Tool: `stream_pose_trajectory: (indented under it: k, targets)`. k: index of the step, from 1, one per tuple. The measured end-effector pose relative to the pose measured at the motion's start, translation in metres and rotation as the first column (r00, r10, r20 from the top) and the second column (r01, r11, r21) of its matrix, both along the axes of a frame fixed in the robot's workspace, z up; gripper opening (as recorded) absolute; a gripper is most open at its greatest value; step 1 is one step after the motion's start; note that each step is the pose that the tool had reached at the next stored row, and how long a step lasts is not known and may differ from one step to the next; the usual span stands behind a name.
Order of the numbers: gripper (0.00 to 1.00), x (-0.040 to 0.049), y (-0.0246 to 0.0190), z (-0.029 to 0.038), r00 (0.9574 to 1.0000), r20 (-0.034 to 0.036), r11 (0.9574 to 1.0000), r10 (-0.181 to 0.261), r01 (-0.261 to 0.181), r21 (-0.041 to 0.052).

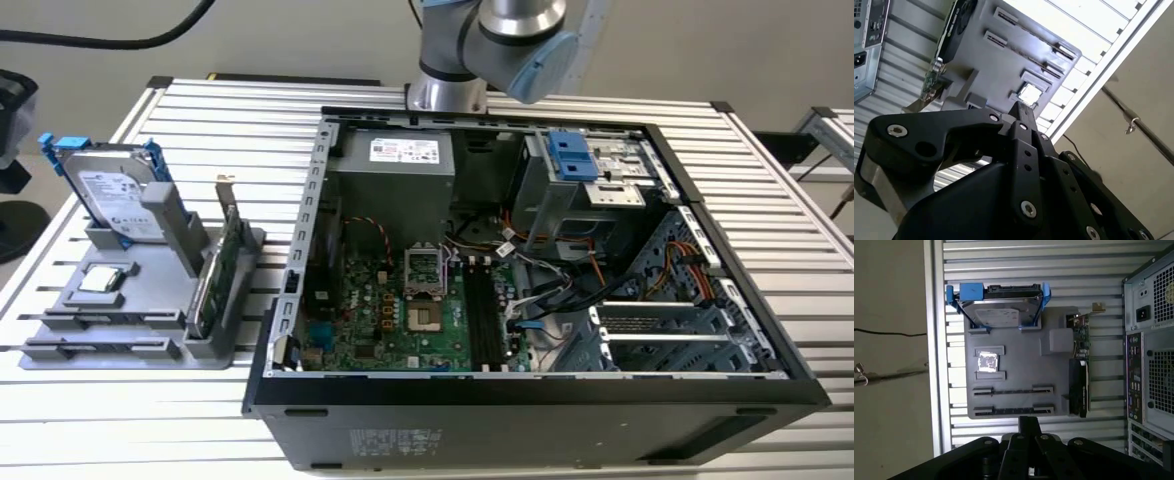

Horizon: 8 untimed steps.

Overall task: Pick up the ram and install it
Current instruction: 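Pick up the ram and move it above insertion slot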

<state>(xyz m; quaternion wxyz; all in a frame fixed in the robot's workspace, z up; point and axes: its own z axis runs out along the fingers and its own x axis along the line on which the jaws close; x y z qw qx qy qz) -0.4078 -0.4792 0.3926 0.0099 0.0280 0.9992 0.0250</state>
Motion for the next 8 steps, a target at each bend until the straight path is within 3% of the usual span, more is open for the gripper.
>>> stream_pose_trajectory:
  k: [5, 8]
  targets:
    - [0.00, 0.0000, -0.0066, 0.0001, 1.0000, -0.0001, 1.0000, 0.000, 0.000, -0.0001]
    - [0.00, 0.0000, -0.0070, 0.0000, 1.0000, 0.0000, 1.0000, 0.000, 0.000, 0.0000]
